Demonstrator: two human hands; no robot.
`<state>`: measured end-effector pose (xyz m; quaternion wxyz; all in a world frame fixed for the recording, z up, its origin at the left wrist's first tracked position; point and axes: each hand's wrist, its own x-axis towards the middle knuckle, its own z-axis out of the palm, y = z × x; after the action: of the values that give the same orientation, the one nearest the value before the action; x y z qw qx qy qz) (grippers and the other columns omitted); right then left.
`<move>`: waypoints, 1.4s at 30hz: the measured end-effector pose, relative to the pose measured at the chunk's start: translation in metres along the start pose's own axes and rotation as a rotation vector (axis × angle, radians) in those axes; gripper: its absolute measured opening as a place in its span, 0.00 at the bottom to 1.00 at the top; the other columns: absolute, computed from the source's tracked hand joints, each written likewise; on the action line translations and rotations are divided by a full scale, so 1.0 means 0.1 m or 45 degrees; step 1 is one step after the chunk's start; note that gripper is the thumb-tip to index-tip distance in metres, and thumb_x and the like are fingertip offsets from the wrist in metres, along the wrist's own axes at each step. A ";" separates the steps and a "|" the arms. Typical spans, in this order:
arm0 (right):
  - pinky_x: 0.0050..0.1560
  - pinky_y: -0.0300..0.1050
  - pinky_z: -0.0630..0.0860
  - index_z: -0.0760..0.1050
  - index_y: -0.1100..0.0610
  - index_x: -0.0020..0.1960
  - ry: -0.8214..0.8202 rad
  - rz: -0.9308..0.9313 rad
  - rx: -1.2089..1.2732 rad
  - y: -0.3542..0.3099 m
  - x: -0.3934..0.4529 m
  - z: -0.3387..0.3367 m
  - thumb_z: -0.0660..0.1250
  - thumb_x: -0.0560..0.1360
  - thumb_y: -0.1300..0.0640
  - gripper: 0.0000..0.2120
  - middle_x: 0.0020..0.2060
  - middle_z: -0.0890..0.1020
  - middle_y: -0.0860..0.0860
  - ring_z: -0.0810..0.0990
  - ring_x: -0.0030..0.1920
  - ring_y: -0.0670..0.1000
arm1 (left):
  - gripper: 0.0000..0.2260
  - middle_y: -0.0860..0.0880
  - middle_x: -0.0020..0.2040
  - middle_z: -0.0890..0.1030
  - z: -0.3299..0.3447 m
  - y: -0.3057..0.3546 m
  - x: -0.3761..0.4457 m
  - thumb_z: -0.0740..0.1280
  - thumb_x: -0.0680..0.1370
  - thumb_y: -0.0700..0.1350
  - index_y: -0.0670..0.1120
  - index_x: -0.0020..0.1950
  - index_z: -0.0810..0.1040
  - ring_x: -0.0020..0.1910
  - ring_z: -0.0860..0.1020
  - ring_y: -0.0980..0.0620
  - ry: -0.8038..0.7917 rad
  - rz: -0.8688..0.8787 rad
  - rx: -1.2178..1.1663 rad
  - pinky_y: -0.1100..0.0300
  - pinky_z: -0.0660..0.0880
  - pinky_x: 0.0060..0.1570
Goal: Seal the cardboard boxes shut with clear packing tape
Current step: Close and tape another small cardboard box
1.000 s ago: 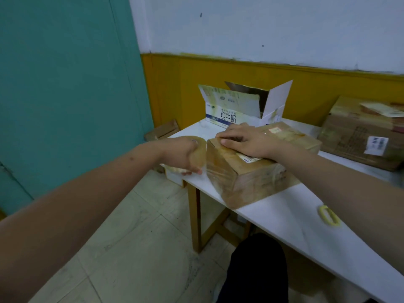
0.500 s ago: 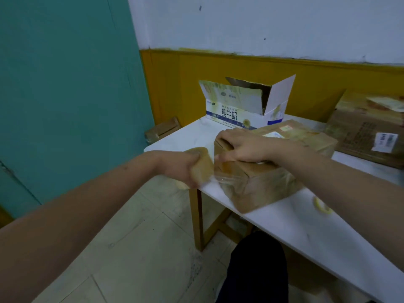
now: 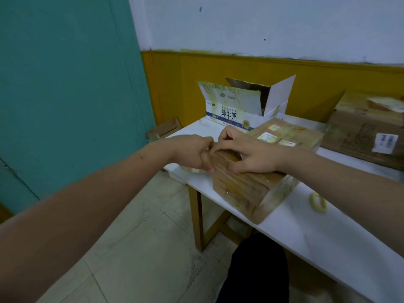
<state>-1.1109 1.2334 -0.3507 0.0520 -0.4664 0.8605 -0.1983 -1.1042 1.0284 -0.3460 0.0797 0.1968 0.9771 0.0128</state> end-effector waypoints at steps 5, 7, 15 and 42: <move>0.66 0.50 0.67 0.70 0.46 0.64 -0.048 0.144 0.044 -0.11 -0.16 -0.07 0.56 0.73 0.34 0.25 0.55 0.67 0.46 0.68 0.59 0.45 | 0.22 0.52 0.50 0.76 0.07 0.04 -0.05 0.75 0.74 0.55 0.49 0.59 0.68 0.48 0.76 0.50 0.110 0.088 -0.213 0.59 0.69 0.38; 0.72 0.56 0.60 0.67 0.45 0.66 -0.067 0.315 -0.142 -0.20 -0.23 -0.05 0.49 0.73 0.25 0.32 0.61 0.67 0.48 0.64 0.66 0.50 | 0.23 0.50 0.50 0.77 0.09 0.07 -0.04 0.75 0.74 0.55 0.46 0.61 0.69 0.47 0.75 0.48 0.150 0.098 -0.125 0.56 0.67 0.38; 0.76 0.51 0.55 0.55 0.57 0.76 -0.067 0.305 -0.350 -0.30 -0.34 -0.07 0.62 0.81 0.46 0.30 0.46 0.72 0.44 0.74 0.58 0.54 | 0.27 0.49 0.63 0.77 0.35 0.10 -0.08 0.73 0.74 0.62 0.50 0.65 0.68 0.57 0.77 0.49 0.435 0.150 -0.114 0.50 0.77 0.52; 0.68 0.37 0.57 0.55 0.33 0.76 -0.160 0.407 -0.149 -0.26 -1.18 -0.18 0.64 0.82 0.58 0.33 0.76 0.59 0.34 0.58 0.73 0.39 | 0.21 0.56 0.63 0.75 0.97 0.34 -0.49 0.84 0.62 0.52 0.52 0.43 0.75 0.64 0.73 0.54 0.878 -0.100 -1.118 0.56 0.76 0.59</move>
<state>-1.0299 1.3231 -0.3350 0.1092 -0.3375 0.9288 -0.1077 -1.0312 1.0407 -0.4326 -0.1697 0.0929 0.8561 0.4792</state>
